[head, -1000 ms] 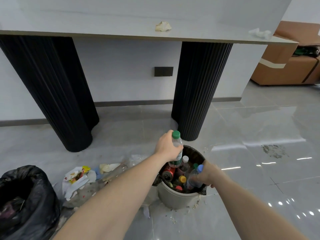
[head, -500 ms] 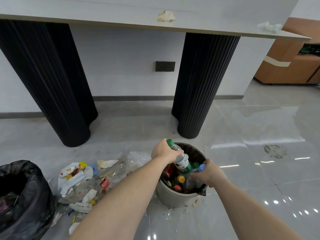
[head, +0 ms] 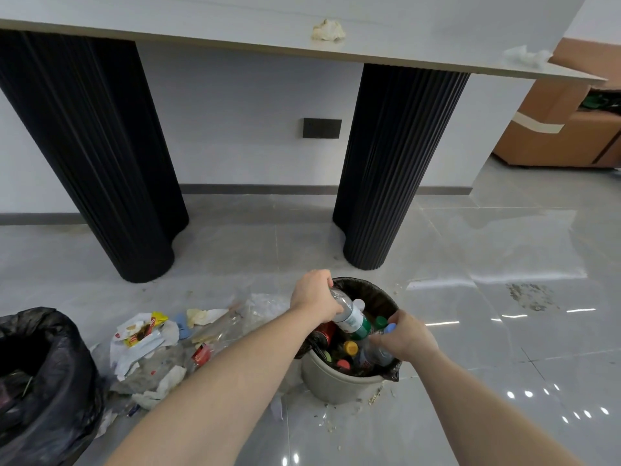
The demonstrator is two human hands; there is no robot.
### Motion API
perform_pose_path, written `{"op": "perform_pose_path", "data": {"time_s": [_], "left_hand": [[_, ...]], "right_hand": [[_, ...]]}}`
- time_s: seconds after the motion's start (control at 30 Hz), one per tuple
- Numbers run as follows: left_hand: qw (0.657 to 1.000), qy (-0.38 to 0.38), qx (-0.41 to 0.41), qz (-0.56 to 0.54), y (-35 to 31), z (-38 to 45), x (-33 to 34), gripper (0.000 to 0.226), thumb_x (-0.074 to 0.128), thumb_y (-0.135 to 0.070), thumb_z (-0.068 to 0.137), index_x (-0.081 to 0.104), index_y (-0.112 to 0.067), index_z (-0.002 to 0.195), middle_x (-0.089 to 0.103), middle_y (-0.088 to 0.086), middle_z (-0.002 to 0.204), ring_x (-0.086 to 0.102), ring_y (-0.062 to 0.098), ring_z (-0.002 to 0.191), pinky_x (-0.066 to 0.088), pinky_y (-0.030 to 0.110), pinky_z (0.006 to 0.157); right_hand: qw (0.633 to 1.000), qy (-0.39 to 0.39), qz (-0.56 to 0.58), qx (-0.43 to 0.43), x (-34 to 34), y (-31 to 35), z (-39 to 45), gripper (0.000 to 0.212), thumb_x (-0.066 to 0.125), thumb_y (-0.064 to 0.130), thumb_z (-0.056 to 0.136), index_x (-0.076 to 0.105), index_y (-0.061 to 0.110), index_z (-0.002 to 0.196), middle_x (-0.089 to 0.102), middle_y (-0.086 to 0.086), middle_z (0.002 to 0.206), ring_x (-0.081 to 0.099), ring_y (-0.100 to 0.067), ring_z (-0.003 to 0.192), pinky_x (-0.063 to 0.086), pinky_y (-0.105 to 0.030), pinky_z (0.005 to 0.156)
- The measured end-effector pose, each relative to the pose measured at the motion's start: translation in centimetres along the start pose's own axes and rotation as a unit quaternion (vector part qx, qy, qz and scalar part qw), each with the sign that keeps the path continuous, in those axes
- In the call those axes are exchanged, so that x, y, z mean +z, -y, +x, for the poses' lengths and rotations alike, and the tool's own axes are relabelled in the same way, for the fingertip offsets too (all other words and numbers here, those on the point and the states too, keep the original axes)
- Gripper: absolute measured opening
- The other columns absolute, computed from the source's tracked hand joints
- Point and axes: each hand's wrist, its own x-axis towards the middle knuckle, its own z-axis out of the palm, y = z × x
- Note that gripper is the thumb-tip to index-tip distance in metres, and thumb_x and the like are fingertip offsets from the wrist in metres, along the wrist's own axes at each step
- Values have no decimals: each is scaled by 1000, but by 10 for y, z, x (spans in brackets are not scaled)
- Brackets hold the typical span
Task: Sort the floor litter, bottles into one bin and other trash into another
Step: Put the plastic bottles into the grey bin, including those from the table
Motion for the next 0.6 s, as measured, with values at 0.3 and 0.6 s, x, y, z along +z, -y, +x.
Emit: {"op": "perform_pose_path", "data": {"time_s": [0.3,0.6], "left_hand": [[996,62,-41,46,21,18,-5,53,96,-31,55,63,-23,95,64,-2,101,61,18,91,52,29,67],[996,74,2,58,35,10,11,78,80,-56,78,52,-18,140,45,5,131,57,30,116,51,40,98]], "right_hand": [[999,-33,3,-33,2,3,3,48,75,52,72,63,26,110,65,8,94,64,-14,85,59,-35,79],[999,-8,4,-40,0,0,0,48,73,45,74,63,23,117,63,4,101,62,-17,91,56,-32,78]]}}
